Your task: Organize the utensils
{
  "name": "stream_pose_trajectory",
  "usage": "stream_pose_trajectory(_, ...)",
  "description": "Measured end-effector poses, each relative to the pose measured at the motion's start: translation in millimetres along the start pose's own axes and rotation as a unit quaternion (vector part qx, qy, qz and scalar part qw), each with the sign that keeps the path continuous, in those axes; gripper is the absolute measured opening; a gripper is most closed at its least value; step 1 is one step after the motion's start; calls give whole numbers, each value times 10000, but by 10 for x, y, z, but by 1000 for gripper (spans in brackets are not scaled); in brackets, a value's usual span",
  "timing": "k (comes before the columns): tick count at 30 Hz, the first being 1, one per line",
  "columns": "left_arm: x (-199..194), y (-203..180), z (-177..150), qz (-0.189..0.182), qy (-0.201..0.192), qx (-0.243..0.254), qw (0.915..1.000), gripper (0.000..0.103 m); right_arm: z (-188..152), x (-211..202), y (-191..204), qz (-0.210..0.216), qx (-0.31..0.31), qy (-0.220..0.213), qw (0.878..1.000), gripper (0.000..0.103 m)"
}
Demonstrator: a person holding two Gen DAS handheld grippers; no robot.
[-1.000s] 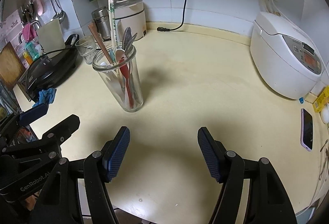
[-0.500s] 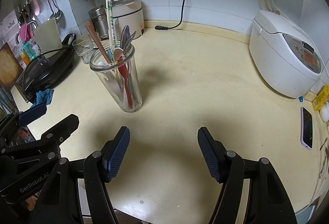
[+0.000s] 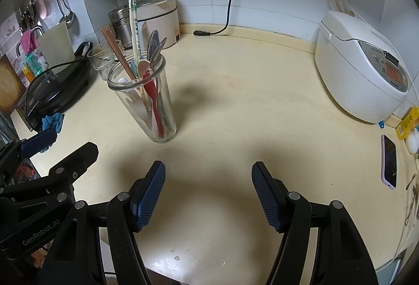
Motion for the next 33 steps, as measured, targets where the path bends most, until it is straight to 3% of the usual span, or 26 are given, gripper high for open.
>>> stream_pose_trajectory(33,6,17,28,23,-50,-8,10000,82,-8,33,12,-3,18,38,10000,69)
Point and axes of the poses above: each gripper's, at about its wrist camera, not at the fingertips, and x roughly the way its jaws point, y to its left, z to its top, the point moved 9 cm from there along x, roughly the way its jaws point, and after that the axes turned 15 degrees about x, right-handed, at the moved point
